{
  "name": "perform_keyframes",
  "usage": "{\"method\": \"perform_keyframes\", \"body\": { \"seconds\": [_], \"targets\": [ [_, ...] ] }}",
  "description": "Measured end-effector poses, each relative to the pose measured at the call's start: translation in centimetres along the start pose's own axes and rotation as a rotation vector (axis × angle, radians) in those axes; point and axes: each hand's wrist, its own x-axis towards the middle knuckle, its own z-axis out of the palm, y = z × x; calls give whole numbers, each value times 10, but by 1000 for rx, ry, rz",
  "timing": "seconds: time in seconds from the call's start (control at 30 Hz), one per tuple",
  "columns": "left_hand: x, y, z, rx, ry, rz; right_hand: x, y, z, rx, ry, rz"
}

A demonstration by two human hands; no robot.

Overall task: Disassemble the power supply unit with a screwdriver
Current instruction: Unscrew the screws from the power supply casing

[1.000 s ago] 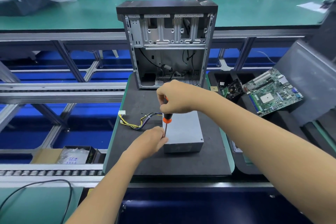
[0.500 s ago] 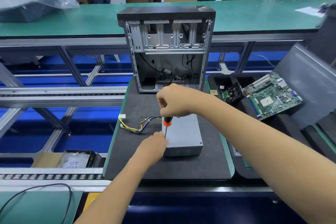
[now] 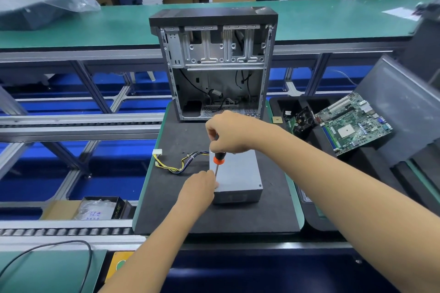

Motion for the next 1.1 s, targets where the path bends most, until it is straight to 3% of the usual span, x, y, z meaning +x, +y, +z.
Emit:
{"method": "perform_keyframes", "body": {
  "seconds": [0.17,0.5,0.73,0.93,1.0,1.1],
  "targets": [
    [5,-1,-8,-84,-91,-10,2,-1,1,-21,4,3],
    [-1,12,-7,126,-79,46,4,1,-3,-57,-14,16],
    [-7,27,-3,196,-156,-70,4,3,-3,-68,-19,16],
    [0,12,-12,241,-196,13,3,4,-4,-53,-22,18],
    [7,1,-17,94,-230,31,2,3,-5,-33,-24,21],
    [22,-24,-26,-424,-271,-112,-1,6,-8,-25,-86,34]
  ]
}}
